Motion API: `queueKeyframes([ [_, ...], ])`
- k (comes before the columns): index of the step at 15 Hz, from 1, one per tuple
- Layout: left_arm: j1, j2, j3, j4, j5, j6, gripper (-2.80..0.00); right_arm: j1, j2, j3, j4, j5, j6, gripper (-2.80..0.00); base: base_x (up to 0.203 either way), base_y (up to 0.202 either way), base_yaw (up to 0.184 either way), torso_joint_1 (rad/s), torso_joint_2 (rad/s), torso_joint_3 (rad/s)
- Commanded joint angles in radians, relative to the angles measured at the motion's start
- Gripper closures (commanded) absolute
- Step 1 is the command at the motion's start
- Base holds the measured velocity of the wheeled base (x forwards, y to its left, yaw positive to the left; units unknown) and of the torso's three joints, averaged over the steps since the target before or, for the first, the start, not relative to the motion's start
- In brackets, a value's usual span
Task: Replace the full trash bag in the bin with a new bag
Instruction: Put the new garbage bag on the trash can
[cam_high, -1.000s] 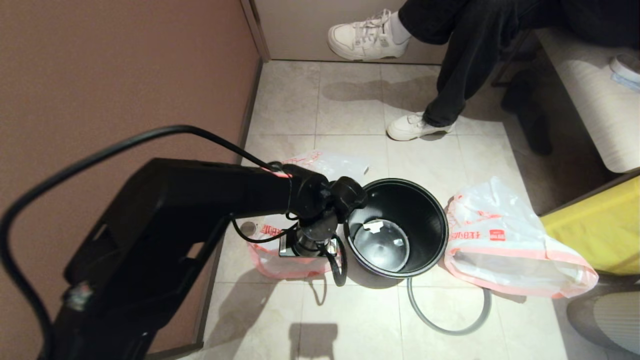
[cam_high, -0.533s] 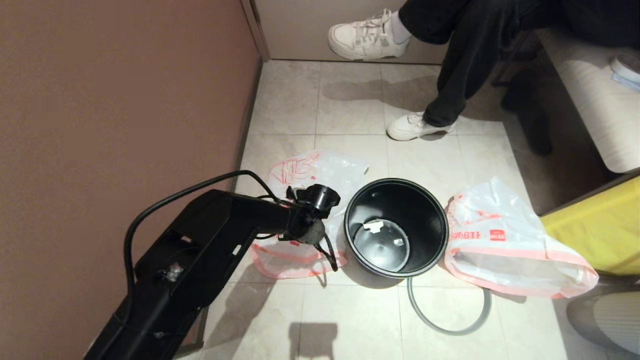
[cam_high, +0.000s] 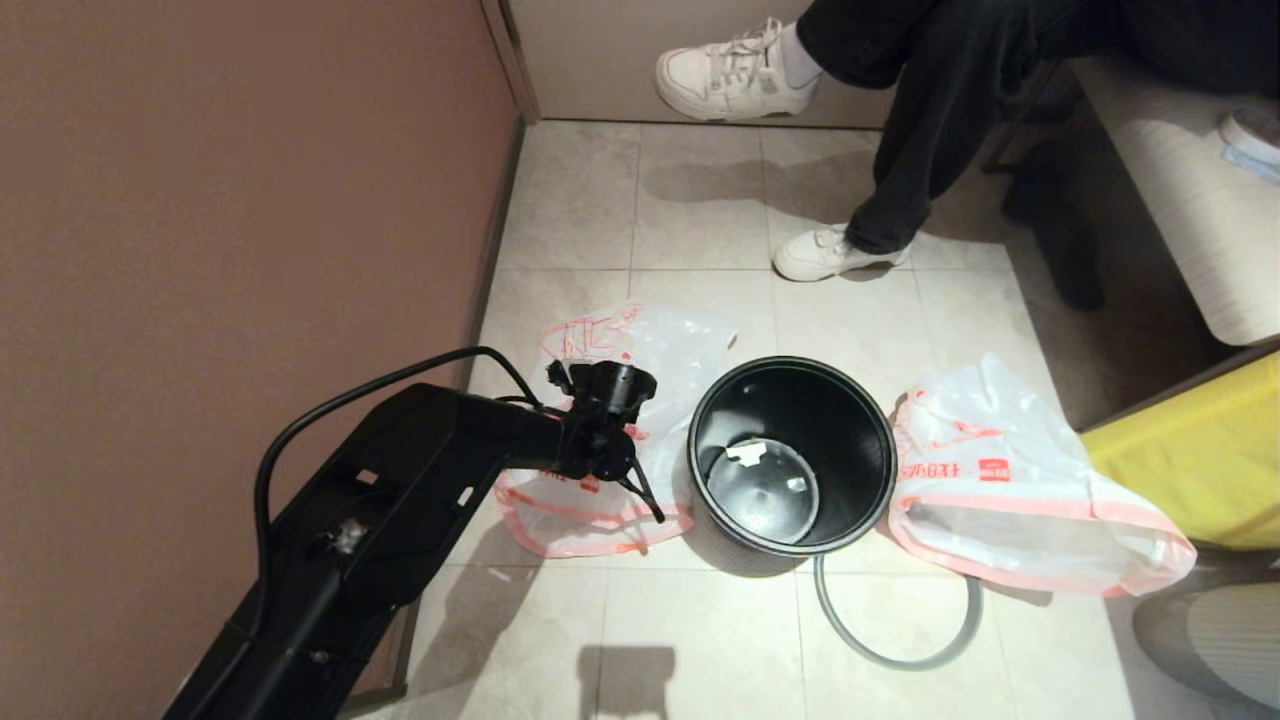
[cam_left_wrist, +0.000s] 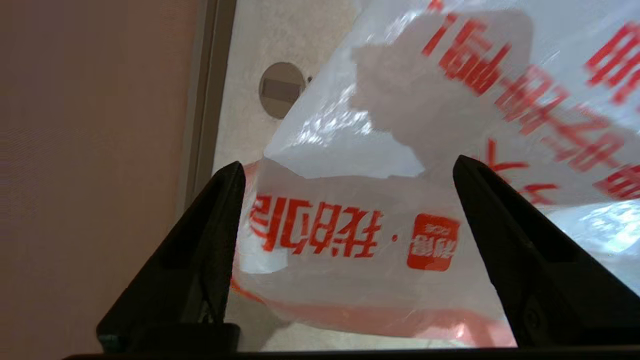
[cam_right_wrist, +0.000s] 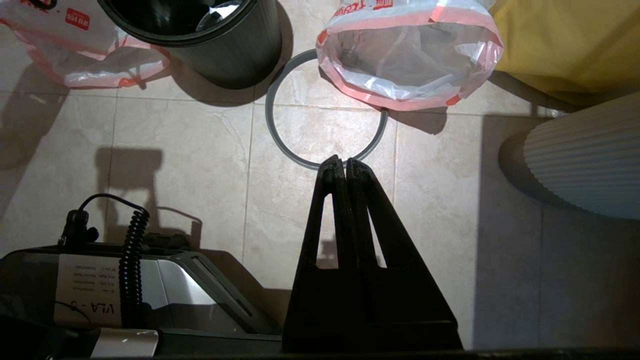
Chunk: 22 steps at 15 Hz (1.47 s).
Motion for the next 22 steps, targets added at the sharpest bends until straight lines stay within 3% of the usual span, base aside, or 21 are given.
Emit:
queueKeyframes([
  [1, 0.005, -0.002, 0.001, 0.020, 0.011, -0.004, -2.80, 0.000, -0.014, 0.000, 0.004, 0.003, -0.001, 0.00, 0.000, 0.000, 0.000, 0.000, 0.00, 0.000],
  [8, 0.006, 0.079, 0.000, 0.015, 0.030, -0.029, -2.80, 0.000, -0.014, 0.006, 0.007, 0.002, -0.001, 0.00, 0.000, 0.000, 0.000, 0.000, 0.00, 0.000],
  [11, 0.005, 0.149, -0.008, -0.038, 0.026, -0.029, -2.80, 0.000, -0.014, 0.010, 0.010, 0.002, -0.003, 0.00, 0.000, 0.000, 0.000, 0.000, 0.00, 0.000],
  [18, -0.031, 0.219, -0.008, -0.080, -0.169, -0.032, -2.80, 0.000, -0.014, 0.025, 0.013, -0.006, -0.004, 0.00, 0.000, 0.000, 0.000, 0.000, 0.00, 0.000],
  [22, -0.093, 0.191, -0.008, 0.022, -0.275, -0.103, -2.80, 0.000, -0.014, 0.032, 0.013, -0.007, -0.006, 0.00, 0.000, 0.000, 0.000, 0.000, 0.00, 0.000],
])
